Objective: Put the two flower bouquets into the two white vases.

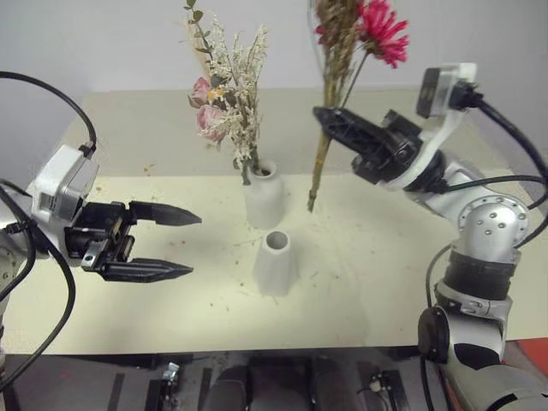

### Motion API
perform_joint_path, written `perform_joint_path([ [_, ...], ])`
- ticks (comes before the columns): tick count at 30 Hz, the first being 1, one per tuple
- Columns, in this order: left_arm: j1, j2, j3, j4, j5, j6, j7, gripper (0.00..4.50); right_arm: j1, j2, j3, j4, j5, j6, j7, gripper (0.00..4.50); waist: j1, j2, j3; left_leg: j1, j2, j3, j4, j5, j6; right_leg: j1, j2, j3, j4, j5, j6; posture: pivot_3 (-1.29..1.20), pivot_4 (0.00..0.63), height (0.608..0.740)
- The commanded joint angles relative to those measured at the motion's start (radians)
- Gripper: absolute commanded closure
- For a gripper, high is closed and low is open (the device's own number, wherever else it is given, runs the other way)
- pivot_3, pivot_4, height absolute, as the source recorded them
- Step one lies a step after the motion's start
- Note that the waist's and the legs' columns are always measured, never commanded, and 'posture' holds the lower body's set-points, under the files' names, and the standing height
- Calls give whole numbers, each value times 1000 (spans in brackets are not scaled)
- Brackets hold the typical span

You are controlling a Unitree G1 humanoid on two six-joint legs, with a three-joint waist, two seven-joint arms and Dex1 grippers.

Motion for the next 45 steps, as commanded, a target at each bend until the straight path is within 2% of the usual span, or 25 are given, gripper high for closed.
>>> perform_joint_path([
  [1, 24, 16, 60, -44, -33, 10, 27, 599, -17, 15, 21, -25, 15, -47, 28, 4479, 2, 0, 0, 0, 0, 0, 0, 0, 0, 0, 0, 0, 0, 0, 0, 0, 150, 740],
  [17, 49, 16, 63, -60, -39, 6, 62, 599, 30, 50, 165, -61, -72, -159, 89, 4479, 15, 0, 0, 1, 0, 0, 0, 0, 0, 0, 0, 0, 0, 0, -1, 0, 150, 740],
  [31, 52, 13, 59, -60, -27, -4, 65, 599, 128, -15, 256, -36, -217, -282, 228, 4479, 17, 0, 0, 3, 0, 0, 0, 0, 0, 2, 0, 0, 0, 1, -1, 0, 150, 740],
  [37, 54, 16, 59, -58, -24, -6, 63, 599, 164, -31, 277, -43, -255, -342, 274, 4479, 18, 0, 0, 7, 0, 0, 0, 0, 0, 6, 1, 0, 0, 0, -1, 0, 150, 740],
  [45, 43, 15, 42, -50, -15, -12, 63, 599, 164, -17, 266, -45, -256, -365, 268, 4479, 15, 0, 0, 6, 0, 0, 0, 0, -1, 3, 2, 0, 0, 1, -2, 0, 150, 740],
])
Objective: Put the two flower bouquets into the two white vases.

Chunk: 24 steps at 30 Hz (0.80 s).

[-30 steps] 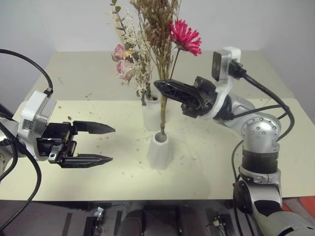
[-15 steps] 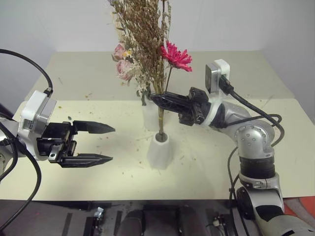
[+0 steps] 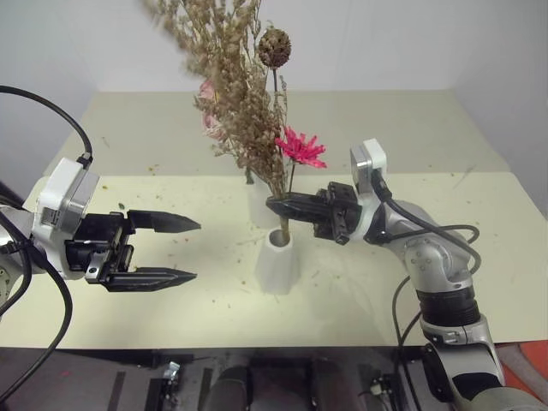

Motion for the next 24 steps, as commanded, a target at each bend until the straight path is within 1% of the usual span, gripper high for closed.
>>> perform_joint_path([
  [1, -17, 15, 3, -1, 3, -23, -1, 599, -19, 5, -27, -29, 10, -27, 4, 4479, 1, 0, 0, 0, 0, 0, 0, 0, 0, 0, 0, 0, 0, 0, 0, 0, 150, 740],
  [8, -20, 18, -2, 6, 7, -32, -1, 599, 2, 5, -10, -30, -7, -41, 17, 4479, 2, 0, 0, 0, 0, 0, 0, 0, 0, 0, 0, 0, 0, 0, 0, 0, 150, 740],
  [10, -20, 18, -3, 7, 7, -34, 0, 599, 4, 3, -6, -24, -8, -41, 30, 3899, 2, 0, 0, 0, 0, 0, 0, 0, 0, 0, 0, 0, 0, 0, 0, 0, 150, 740],
  [11, -20, 18, -4, 7, 7, -34, 0, 599, 6, -3, -3, -20, -8, -39, 44, 3726, 2, 0, 0, 0, 0, 0, 0, 0, 0, 0, 0, 0, 0, 0, 0, 0, 150, 740],
  [21, -22, 15, -14, 5, 5, -33, 7, 599, 44, -88, -28, -44, 10, -28, 131, 191, 2, 0, 0, 0, 0, 0, 0, 0, 0, 0, 0, 0, 0, 0, 0, 0, 150, 740],
  [22, -23, 15, -15, 5, 5, -33, 7, 599, 49, -99, -31, -45, 6, -33, 139, 14, 3, 0, 0, 0, 0, 0, 0, 0, 0, 0, 0, 0, 0, 0, 0, 0, 150, 740],
  [24, -21, 15, -13, 3, 3, -33, 8, 599, 60, -127, -42, -45, -2, -45, 151, 14, 4, 0, 0, 0, 0, 0, 0, 0, 0, 0, 0, 0, -1, 0, 0, 0, 150, 740],
])
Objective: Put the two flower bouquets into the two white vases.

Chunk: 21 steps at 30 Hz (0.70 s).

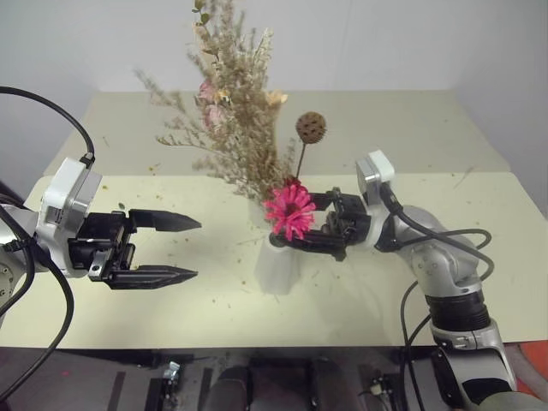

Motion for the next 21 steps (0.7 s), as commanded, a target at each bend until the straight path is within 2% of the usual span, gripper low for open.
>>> perform_joint_path([
  [1, -12, 15, 11, -16, -5, -13, 2, 599, 17, -53, -56, -32, -2, -36, 36, 14, 1, 0, 0, 0, 0, 0, 0, 0, 0, 0, 0, 0, 0, 0, 0, 0, 150, 740],
  [8, 14, 1, 25, -27, -8, -13, 21, 599, 63, -204, -101, -3, -46, -75, 114, 14, 3, 0, 0, 0, 0, 0, 0, 0, 0, 0, 0, 0, -1, 0, 0, 0, 150, 740],
  [21, 137, -75, 99, -106, -23, -22, 139, 599, 124, -343, -109, 102, -174, -188, 215, 14, 4, 0, 0, 0, 2, 0, 0, 0, 0, 1, 0, 0, -1, 0, 0, 0, 150, 740],
])
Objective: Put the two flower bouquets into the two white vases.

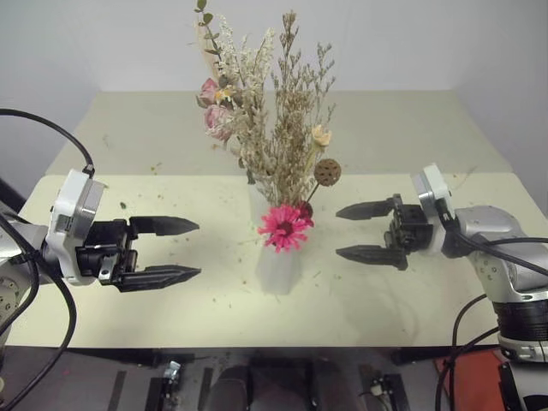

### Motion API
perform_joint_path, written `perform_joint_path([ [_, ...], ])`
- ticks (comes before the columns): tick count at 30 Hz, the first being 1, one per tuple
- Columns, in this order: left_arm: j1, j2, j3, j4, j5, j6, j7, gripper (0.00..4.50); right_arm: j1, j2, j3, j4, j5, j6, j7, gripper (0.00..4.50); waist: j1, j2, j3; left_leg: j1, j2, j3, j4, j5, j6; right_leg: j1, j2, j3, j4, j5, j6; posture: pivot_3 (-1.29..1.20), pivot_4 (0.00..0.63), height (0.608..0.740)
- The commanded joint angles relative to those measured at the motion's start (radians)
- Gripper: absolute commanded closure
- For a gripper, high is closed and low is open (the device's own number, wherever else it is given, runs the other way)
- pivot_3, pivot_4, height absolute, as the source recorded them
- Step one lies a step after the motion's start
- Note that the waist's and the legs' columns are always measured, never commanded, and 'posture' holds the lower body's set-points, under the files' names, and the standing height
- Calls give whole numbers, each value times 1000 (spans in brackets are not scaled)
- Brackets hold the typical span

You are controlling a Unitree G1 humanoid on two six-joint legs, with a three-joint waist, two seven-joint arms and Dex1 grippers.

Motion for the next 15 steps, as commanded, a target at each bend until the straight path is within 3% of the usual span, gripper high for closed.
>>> perform_joint_path([
  [1, 36, -17, 54, -61, -19, -19, 36, 599, 14, -31, -29, 18, -30, -54, 26, 14, 1, 0, 0, 0, 0, 0, 0, 0, 0, 0, 0, 0, 0, 0, 0, 0, 150, 740],
  [15, 128, -45, 77, -88, -11, -34, 97, 599, 27, -27, -29, 62, -79, -118, 15, 14, 2, 0, 0, 1, 0, 0, 0, 0, 0, 1, 0, 0, 0, 0, -1, 0, 150, 740],
])
